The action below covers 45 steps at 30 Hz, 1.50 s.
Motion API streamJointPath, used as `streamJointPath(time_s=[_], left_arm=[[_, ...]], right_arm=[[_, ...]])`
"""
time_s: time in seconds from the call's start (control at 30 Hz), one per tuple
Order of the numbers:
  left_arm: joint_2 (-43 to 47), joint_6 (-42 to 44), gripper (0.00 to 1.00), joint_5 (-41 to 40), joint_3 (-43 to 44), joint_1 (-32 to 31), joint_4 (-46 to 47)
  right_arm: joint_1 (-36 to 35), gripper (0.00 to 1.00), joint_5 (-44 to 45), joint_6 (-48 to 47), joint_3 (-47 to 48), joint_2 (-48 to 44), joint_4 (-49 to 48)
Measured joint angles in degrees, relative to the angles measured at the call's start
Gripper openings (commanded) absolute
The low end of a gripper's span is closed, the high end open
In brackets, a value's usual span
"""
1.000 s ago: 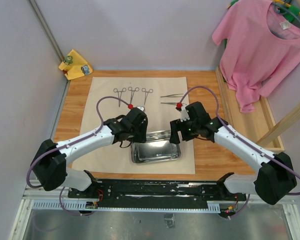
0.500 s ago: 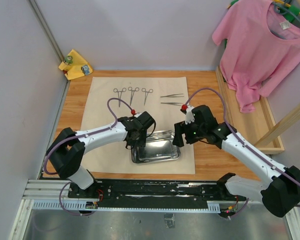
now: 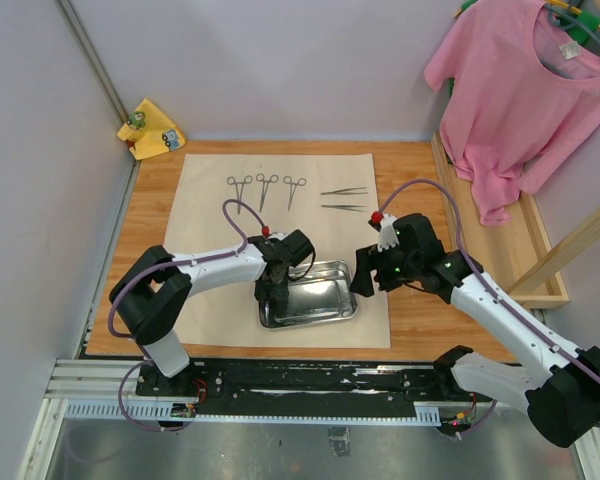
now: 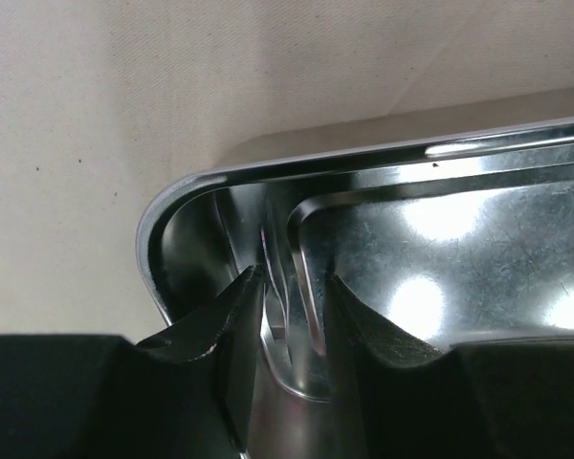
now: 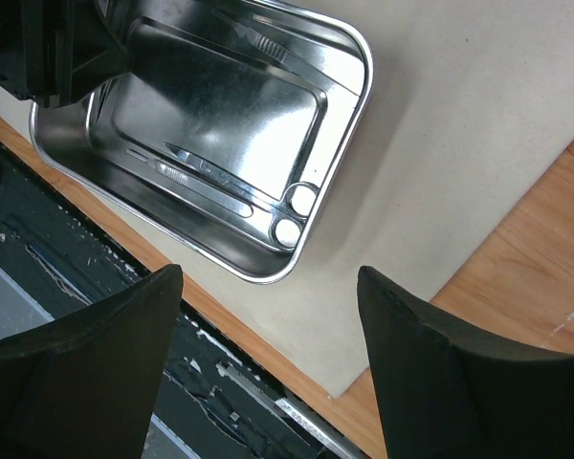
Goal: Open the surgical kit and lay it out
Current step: Pick up the medical item from the container.
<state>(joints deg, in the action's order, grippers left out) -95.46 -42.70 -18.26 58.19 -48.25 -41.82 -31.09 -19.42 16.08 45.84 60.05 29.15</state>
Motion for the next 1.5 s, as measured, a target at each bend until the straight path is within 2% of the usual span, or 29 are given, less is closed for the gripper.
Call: streamJointPath(time_s=[0.17,0.3,0.57,0.77,0.8,0.87,0.93,1.13,1.5], left_arm=[[-0.7,-0.1,0.2,-0.6,0.0,0.0,-0.1],[-0.7,-0.1,0.01,-1.3,0.0,0.0,-0.2],[-0.4,1.6,0.01,-2.0,1.4,-0.3,-0.5],[1.7,6.7,0.0,-0.7,5.5,-2.0,-0.8],[2.5,8.0,0.01,0.0,6.4,-2.3,-0.6],[4.3,10.7,0.01,1.9,8.0,-3.2,-0.1],[6.5,13.2,0.01,4.3,8.7,-3.8,0.9],[12.3,20.0,0.01,10.7,10.1,-5.0,2.8],[6.4,28.7,0.0,13.6,15.7,-6.8,5.3]], right_arm=[[0.2,0.74,-0.5,-0.1,-0.4,-0.5,0.3],[0.2,0.74,-0.6,-0.1,-0.5,-0.5,0.7],[0.2,0.74,-0.7,-0.1,-0.5,-0.5,0.8],[0.8,0.73,-3.4,0.0,-0.5,0.1,0.7],[1.6,0.69,-5.0,0.3,-0.5,0.5,0.7],[3.6,0.53,-8.3,0.8,-0.5,1.3,0.2],[5.7,0.5,-12.2,1.6,-0.5,2.0,-0.9],[16.4,0.56,-24.1,4.7,-0.5,2.5,-3.1],[17.8,0.53,-28.4,7.6,0.0,0.2,-3.3]])
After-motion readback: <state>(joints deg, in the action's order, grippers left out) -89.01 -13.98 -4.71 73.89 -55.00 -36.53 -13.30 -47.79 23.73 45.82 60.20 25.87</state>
